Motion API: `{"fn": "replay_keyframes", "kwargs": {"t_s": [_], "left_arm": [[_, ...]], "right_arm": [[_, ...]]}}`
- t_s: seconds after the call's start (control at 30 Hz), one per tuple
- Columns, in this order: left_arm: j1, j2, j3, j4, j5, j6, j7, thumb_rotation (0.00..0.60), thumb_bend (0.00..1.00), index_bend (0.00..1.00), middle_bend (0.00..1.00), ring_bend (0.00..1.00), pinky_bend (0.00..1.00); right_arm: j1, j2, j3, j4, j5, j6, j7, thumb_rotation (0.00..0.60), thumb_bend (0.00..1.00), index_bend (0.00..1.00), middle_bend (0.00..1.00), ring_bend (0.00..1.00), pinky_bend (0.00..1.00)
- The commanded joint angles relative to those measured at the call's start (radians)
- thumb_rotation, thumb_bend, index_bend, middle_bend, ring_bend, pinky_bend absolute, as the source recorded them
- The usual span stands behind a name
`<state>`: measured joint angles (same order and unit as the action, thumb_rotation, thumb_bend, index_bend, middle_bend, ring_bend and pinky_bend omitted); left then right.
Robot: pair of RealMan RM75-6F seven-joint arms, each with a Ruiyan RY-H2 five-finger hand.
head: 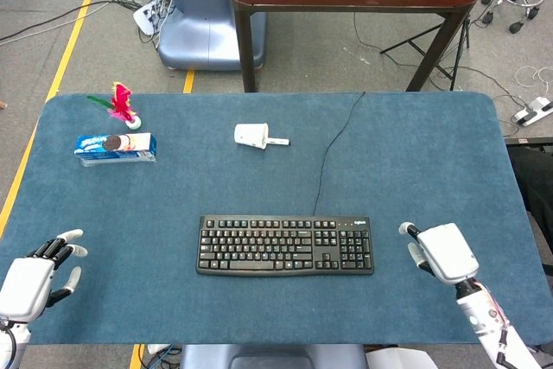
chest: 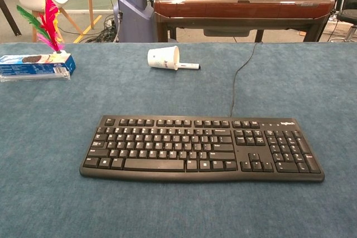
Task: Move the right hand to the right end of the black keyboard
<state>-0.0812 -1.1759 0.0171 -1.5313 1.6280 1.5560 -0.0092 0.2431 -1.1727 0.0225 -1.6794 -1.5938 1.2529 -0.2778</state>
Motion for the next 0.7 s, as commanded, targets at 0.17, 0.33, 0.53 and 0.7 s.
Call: {"fn": "replay_keyframes", "kwargs": {"t_s": [0.17, 0.33, 0.53, 0.7], "left_arm": [[-0.003, -0.001, 0.0, 0.002, 0.002, -0.006, -0.002, 0.6, 0.41, 0.43, 0.25, 0.31, 0.53], [-0.006, -0.001, 0.0, 0.002, 0.005, -0.009, -0.006, 0.6, 0.41, 0.43, 0.25, 0.31, 0.53], [-0.007, 0.0, -0.004, 0.005, -0.004, -0.013, -0.013, 0.6, 0.41, 0.43, 0.25, 0.31, 0.53], [-0.007, 0.004, -0.009, 0.006, -0.012, -0.013, -0.02, 0.6, 0.41, 0.44, 0.25, 0.31, 0.53]], "right_arm": [[0.056, -0.045, -0.006, -0.009, 0.027, -0.095, -0.085, 0.6, 0.81, 0.42, 1.0, 1.0, 1.0], [0.083, -0.078, -0.011, -0.003, 0.053, -0.146, -0.137, 0.6, 0.88, 0.42, 1.0, 1.0, 1.0], [0.115, -0.109, -0.012, 0.0, 0.086, -0.198, -0.189, 0.6, 0.99, 0.42, 1.0, 1.0, 1.0], [0.141, -0.127, -0.015, 0.001, 0.122, -0.245, -0.23, 0.6, 1.0, 0.42, 1.0, 1.0, 1.0]]}}
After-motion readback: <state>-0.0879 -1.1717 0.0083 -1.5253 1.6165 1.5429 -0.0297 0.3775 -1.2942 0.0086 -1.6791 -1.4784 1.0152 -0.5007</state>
